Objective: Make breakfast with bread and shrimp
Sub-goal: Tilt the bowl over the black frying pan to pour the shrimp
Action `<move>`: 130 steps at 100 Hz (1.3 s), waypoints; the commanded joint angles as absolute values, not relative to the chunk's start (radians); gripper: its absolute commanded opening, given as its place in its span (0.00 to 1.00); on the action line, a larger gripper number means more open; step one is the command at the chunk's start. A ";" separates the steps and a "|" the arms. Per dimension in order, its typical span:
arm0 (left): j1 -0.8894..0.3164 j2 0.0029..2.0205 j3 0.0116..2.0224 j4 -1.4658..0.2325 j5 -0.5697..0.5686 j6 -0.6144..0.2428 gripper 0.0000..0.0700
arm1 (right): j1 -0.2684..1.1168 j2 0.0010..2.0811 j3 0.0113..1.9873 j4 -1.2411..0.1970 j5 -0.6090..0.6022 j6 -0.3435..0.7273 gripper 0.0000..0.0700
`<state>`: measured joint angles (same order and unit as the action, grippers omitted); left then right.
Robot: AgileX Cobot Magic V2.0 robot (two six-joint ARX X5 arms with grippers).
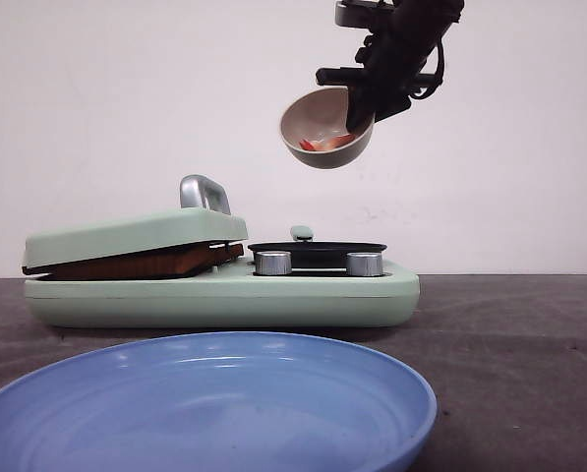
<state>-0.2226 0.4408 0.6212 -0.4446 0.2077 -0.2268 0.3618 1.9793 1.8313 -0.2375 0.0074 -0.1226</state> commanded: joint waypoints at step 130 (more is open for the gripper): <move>-0.223 0.443 0.625 -0.505 0.211 -0.064 0.73 | 0.558 2.003 1.722 0.298 0.449 -0.991 0.00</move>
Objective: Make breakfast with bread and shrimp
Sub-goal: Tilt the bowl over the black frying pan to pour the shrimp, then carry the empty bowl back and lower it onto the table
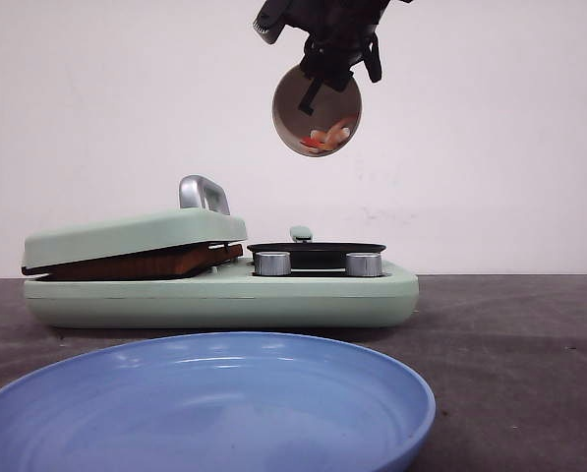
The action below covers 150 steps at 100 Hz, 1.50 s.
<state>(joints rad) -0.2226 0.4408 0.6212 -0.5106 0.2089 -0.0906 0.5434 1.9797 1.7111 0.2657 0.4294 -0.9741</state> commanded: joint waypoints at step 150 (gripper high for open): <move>-0.223 0.443 0.625 -0.503 0.211 -0.072 0.73 | 0.464 1.841 1.590 0.147 0.611 -0.464 0.01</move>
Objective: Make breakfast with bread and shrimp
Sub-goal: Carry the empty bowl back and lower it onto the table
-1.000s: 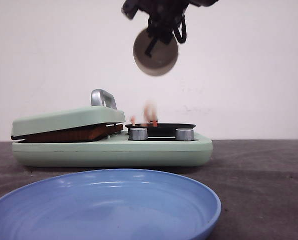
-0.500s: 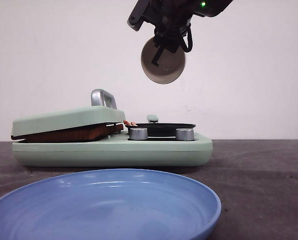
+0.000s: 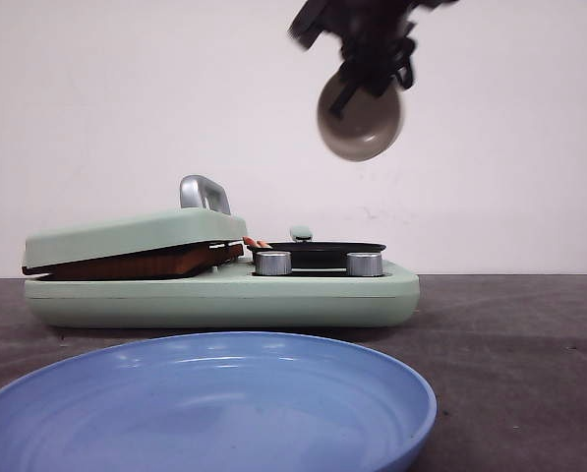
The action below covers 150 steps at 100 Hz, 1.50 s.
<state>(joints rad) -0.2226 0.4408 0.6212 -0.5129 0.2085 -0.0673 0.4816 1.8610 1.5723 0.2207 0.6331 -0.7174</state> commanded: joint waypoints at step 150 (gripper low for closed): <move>-0.223 0.444 0.625 -0.502 0.214 -0.102 0.73 | -0.186 1.950 1.523 -0.794 -0.512 0.169 0.01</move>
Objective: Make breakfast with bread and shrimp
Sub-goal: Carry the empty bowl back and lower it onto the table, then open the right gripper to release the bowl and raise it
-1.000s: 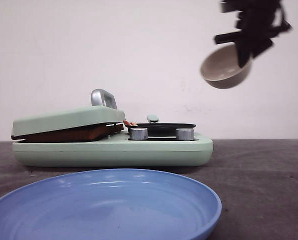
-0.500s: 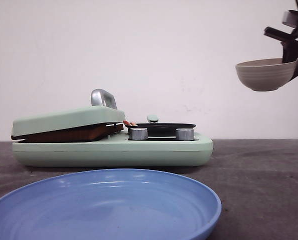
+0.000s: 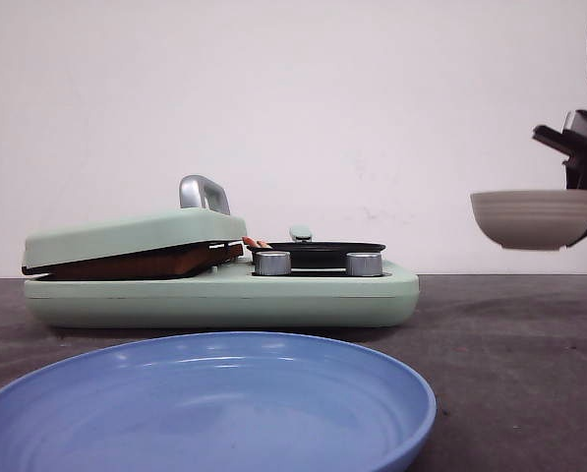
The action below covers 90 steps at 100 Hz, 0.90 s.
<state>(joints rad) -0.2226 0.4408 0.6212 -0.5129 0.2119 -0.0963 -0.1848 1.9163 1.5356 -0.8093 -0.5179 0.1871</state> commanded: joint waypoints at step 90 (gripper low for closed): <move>-0.223 0.445 0.625 -0.502 0.214 -0.123 0.73 | -0.186 1.951 1.296 -0.599 -0.496 0.195 0.69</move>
<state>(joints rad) -0.2226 0.4408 0.6212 -0.5129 0.2119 -0.1192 -0.1841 1.9285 1.2873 -0.6041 -0.5125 0.1890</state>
